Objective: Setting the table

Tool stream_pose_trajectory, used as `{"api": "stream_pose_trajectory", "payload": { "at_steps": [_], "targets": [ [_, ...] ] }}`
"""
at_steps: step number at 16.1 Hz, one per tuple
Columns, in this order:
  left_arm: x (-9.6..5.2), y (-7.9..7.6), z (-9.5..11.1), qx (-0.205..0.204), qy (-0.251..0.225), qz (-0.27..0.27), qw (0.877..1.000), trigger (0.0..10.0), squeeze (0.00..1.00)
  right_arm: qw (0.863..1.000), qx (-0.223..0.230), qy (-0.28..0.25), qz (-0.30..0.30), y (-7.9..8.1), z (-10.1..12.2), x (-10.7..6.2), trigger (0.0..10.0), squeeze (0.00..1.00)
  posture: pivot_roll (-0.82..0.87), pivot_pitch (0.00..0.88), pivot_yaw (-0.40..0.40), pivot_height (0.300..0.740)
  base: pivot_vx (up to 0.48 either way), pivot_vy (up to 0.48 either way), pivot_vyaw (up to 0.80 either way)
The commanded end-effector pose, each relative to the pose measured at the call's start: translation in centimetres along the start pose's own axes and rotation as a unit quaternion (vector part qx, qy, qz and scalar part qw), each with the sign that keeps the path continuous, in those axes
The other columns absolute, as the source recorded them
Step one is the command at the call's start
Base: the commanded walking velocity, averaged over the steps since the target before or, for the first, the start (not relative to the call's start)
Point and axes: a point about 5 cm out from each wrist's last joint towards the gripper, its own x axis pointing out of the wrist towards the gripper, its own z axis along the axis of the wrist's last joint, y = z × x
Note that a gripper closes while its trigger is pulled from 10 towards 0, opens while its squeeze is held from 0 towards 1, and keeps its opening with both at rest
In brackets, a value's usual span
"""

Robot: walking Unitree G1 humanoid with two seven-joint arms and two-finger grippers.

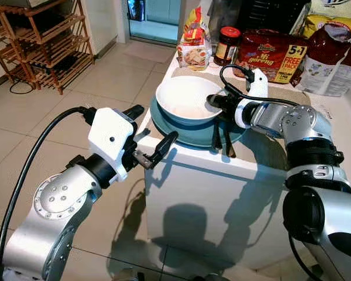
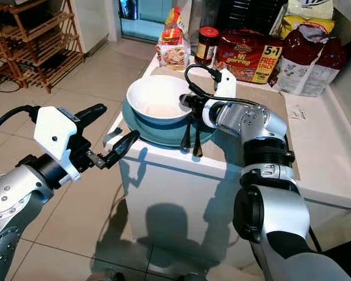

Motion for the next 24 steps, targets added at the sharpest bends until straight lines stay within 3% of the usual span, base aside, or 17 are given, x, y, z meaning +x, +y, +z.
{"api": "stream_pose_trajectory", "payload": {
  "at_steps": [1,12,17,20,22,23,24],
  "targets": [
    [0.1,-0.2,0.1,0.006,0.002,-0.006,1.0,10.0,0.0,1.0,-0.001,-0.01,-0.005,0.0,0.8,-0.3,0.0,0.0,0.06,0.007,-0.073,0.74,0.0,0.0,0.0],
    [0.2,-0.1,-0.2,0.011,0.007,-0.003,1.0,10.0,0.0,1.0,0.016,-0.015,0.006,-0.1,0.8,-0.4,0.0,0.0,0.06,0.0,-0.069,0.74,0.0,0.0,0.0],
    [0.6,1.3,0.2,0.02,-0.008,0.057,0.998,10.0,0.0,0.998,0.035,-0.039,0.031,0.0,1.3,-1.0,0.0,0.0,0.06,0.003,-0.066,0.74,0.0,0.0,0.0],
    [0.8,2.5,0.4,0.025,-0.012,0.109,0.994,10.0,0.0,0.989,0.067,-0.09,0.091,1.1,2.8,-2.6,0.0,0.0,0.06,0.01,-0.066,0.74,0.0,0.0,0.0],
    [0.9,2.8,0.2,0.02,-0.006,0.125,0.992,10.0,0.0,0.985,0.026,-0.134,0.101,1.5,3.5,-4.1,0.0,0.0,0.05,0.016,-0.068,0.74,0.0,0.0,0.0],
    [1.0,2.6,0.0,0.018,-0.003,0.129,0.992,10.0,0.0,0.972,-0.075,-0.203,0.086,2.4,3.8,-5.9,2.2,0.0,0.04,0.025,-0.063,0.74,-0.27,0.0,0.0],
    [1.1,2.5,-0.1,0.015,-0.002,0.13,0.991,10.0,0.0,0.963,-0.109,-0.231,0.087,3.0,3.7,-6.6,9.1,0.0,0.04,0.027,-0.062,0.74,-0.401,0.0,0.0]
  ]
}}
